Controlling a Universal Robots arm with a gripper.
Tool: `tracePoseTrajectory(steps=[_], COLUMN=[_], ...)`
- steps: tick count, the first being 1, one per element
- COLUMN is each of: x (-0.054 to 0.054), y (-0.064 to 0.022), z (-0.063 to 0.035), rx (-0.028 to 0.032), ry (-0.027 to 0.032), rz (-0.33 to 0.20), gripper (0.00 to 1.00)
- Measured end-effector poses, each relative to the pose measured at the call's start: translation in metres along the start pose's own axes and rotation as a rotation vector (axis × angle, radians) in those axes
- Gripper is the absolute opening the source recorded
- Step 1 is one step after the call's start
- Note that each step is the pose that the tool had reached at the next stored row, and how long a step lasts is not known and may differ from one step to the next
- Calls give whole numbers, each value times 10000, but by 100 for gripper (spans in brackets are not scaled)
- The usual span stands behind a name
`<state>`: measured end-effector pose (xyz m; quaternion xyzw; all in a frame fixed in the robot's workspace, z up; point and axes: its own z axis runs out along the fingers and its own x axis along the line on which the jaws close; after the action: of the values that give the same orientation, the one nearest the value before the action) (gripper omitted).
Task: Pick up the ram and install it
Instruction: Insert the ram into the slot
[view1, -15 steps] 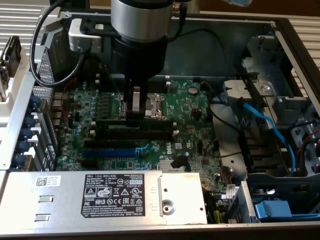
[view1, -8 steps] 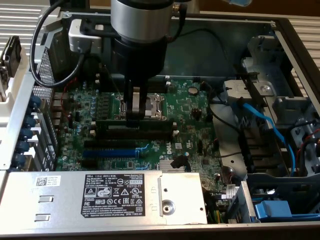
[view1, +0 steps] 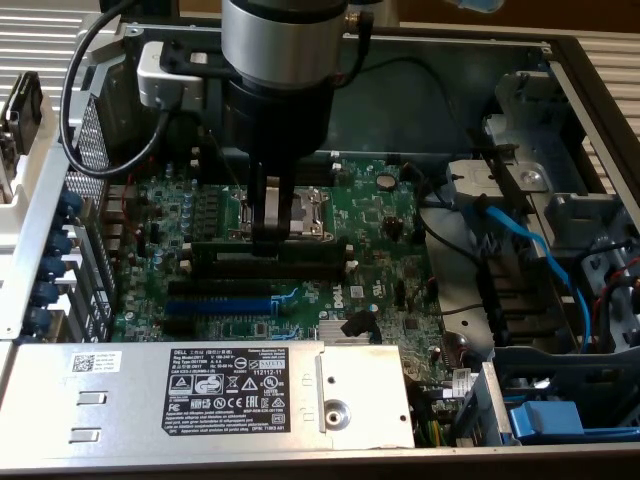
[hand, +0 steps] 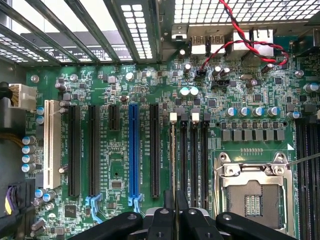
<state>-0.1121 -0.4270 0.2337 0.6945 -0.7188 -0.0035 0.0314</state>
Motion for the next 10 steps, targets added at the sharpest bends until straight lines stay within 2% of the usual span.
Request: tracePoseTrajectory(steps=[10], x=[0], y=[0], z=[1], rx=[2], ry=[3], rz=[-63], gripper=[13])
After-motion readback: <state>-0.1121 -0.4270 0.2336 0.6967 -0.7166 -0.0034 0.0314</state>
